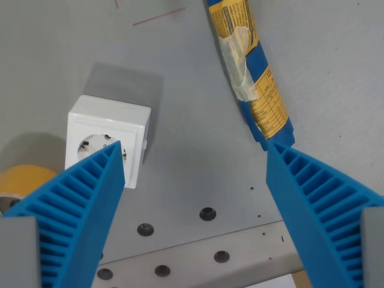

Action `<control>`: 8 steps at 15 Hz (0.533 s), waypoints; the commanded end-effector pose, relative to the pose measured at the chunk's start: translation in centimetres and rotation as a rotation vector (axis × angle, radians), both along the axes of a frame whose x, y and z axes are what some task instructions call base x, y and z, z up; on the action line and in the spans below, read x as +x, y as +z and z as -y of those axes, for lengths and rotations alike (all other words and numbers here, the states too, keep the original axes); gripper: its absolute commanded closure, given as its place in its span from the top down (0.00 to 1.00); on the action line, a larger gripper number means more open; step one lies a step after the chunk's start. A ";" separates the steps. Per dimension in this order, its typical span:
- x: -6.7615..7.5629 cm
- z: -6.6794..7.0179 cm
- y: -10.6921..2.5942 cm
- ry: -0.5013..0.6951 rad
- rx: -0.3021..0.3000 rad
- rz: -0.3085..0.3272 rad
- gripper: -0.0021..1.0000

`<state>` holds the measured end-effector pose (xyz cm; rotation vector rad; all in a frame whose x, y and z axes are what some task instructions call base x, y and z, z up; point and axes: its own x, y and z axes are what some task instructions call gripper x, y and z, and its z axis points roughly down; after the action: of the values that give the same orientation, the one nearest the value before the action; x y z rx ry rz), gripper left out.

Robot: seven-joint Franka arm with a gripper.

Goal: Pick up the blue bag

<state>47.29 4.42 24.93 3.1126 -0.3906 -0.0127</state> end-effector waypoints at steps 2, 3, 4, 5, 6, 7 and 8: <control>0.0 0.0 0.1 0.001 0.000 0.003 1.00; 0.0 0.0 0.1 0.003 0.000 0.003 1.00; 0.0 0.0 0.0 0.007 0.000 0.004 1.00; 0.0 0.1 0.0 0.013 0.001 0.005 1.00; 0.0 0.1 -0.1 0.022 0.001 0.007 1.00; 0.0 0.2 -0.2 0.033 0.001 0.010 1.00; 0.0 0.3 -0.4 0.048 0.002 0.014 1.00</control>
<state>47.27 4.40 24.75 3.1130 -0.3775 -0.0179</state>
